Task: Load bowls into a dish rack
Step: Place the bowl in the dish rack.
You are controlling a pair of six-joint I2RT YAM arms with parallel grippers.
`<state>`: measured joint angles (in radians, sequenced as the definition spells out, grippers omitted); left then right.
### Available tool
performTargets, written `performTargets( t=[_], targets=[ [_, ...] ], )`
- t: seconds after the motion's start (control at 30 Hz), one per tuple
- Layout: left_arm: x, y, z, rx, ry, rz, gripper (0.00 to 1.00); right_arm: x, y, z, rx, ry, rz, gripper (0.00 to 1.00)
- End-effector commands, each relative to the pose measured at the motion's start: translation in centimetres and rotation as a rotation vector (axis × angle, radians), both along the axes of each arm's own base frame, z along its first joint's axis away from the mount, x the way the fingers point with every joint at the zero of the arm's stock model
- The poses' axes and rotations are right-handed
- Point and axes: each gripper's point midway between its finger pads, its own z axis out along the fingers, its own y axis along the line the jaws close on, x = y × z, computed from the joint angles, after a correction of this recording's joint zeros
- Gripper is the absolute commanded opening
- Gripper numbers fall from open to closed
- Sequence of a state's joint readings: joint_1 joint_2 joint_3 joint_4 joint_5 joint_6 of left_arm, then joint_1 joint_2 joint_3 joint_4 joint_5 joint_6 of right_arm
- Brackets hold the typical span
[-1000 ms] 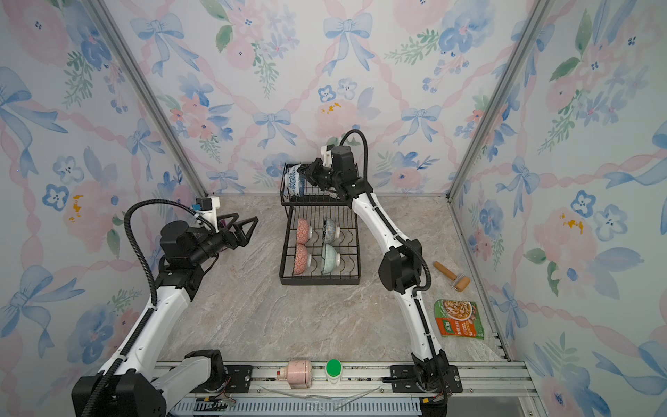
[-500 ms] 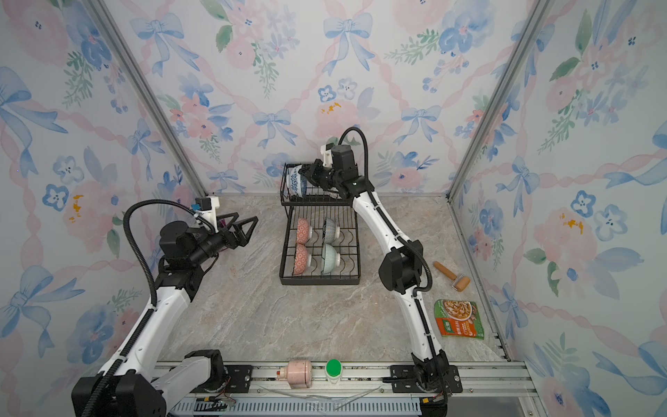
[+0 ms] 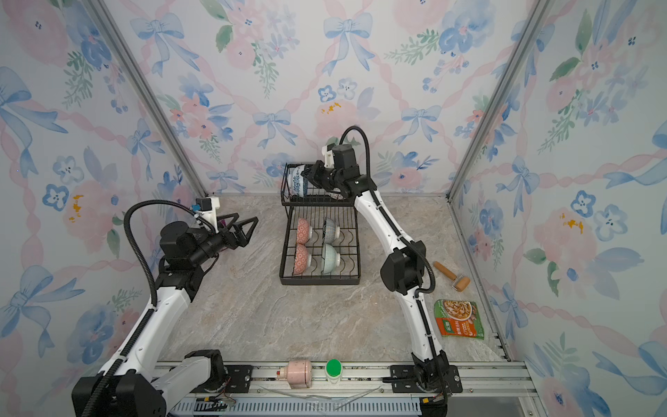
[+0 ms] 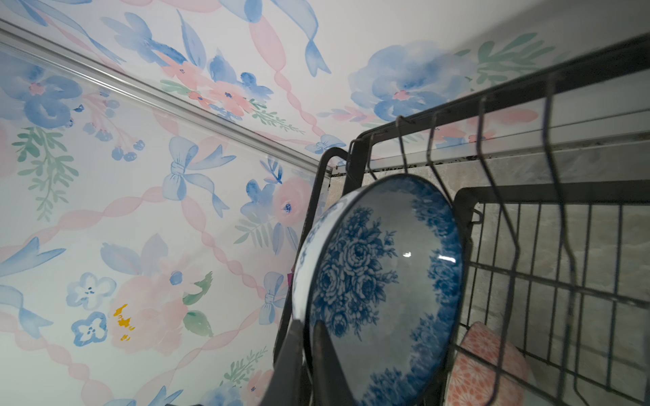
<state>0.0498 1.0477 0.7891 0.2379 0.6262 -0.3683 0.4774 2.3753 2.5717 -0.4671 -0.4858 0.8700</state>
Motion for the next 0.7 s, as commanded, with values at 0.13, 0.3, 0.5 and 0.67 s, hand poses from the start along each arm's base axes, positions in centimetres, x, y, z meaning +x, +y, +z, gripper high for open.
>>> performTargets(
  t=[0.13, 0.3, 0.5, 0.67],
  targets=[
    [-0.3, 0.3, 0.8, -0.004, -0.034, 0.003, 0.98, -0.4, -2.7, -4.0, -0.187, 0.089, -0.04, 0.14],
    [-0.3, 0.4, 0.8, -0.005, -0.033, 0.006, 0.98, -0.5, -3.5, -3.8, -0.23, 0.064, -0.056, 0.15],
    [-0.2, 0.4, 0.6, -0.004, -0.03, 0.009, 0.98, -0.1, -4.5, -4.3, -0.296, 0.049, -0.087, 0.15],
    [-0.2, 0.5, 0.6, -0.004, -0.029, 0.011, 0.98, -0.1, -4.9, -4.1, -0.333, 0.026, -0.106, 0.16]
  ],
)
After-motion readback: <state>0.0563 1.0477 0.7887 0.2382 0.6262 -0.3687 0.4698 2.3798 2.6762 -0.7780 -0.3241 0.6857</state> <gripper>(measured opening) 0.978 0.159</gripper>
